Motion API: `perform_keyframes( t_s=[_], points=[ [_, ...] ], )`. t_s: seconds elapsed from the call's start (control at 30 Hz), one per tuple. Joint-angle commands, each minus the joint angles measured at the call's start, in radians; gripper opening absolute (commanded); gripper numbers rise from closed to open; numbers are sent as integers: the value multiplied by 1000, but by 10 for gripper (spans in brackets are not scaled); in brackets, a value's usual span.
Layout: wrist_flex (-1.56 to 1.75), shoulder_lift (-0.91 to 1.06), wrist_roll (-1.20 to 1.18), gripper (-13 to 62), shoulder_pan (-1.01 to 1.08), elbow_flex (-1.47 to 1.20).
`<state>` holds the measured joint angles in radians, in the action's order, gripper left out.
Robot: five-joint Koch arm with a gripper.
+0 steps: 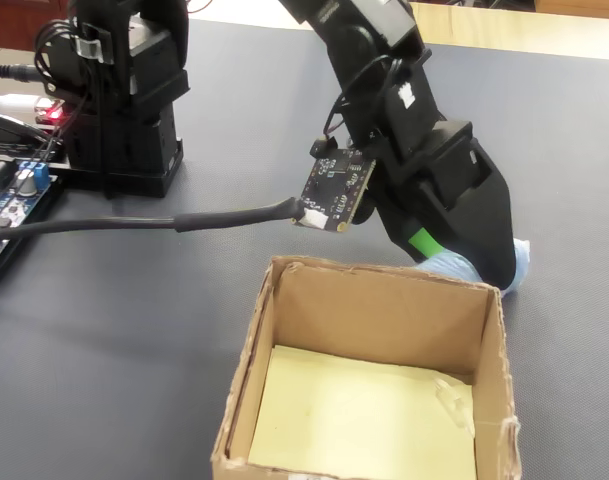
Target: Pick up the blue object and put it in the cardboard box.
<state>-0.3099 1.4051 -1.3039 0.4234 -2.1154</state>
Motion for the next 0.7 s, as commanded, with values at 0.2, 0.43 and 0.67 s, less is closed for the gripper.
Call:
perform_keyframes(
  t_s=[0.2,0.43,0.67],
  points=[
    [368,107,-202,43,9,-127],
    [640,331,-275,44,11,-272],
    [655,538,-236,44,18,-336]
  ],
)
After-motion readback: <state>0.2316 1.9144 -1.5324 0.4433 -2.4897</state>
